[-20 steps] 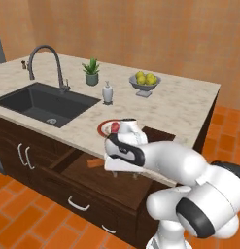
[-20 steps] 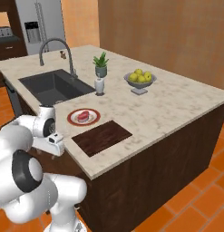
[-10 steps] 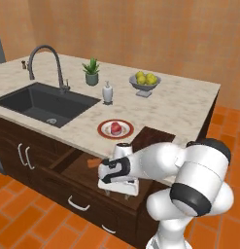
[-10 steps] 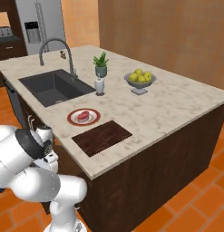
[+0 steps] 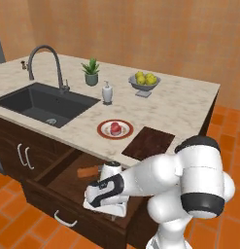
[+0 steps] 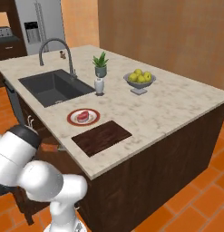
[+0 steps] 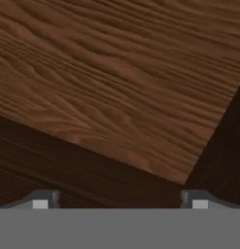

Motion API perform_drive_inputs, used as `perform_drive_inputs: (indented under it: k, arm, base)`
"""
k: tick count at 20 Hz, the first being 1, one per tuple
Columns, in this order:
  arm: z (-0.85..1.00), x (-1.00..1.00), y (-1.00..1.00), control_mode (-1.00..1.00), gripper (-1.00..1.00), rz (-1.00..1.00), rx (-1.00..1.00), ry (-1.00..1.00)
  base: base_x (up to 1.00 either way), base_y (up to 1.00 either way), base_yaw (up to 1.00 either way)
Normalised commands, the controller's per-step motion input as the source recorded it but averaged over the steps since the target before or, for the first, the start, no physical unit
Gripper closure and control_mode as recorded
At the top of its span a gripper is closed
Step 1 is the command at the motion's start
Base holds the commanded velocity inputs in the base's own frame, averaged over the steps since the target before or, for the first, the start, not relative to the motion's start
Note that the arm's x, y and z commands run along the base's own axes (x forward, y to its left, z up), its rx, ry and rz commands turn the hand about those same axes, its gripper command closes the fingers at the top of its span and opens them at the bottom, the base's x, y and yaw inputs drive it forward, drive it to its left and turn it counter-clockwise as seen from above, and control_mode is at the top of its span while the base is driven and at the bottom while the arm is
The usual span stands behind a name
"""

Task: Pick up the knife from the drawer and place it on the cutting board. Then place the meat from the plate to the cutting board.

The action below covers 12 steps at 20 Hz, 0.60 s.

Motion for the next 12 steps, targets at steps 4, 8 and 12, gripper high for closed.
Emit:
perform_drive_inputs:
  k: [4,8,12]
  arm:
    - [0.37,-0.76,0.98,-1.00,-1.00,0.17,-0.12,-0.07]
    - [0.99,-0.08,0.66,-1.00,-1.00,0.00,-0.14,-0.07]
    - [1.00,0.75,0.10,-1.00,-1.00,-0.02,-0.03,0.00]
  base:
    - [0.00,0.00,0.00]
    - [0.00,0.00,0.00]
    - [0.00,0.00,0.00]
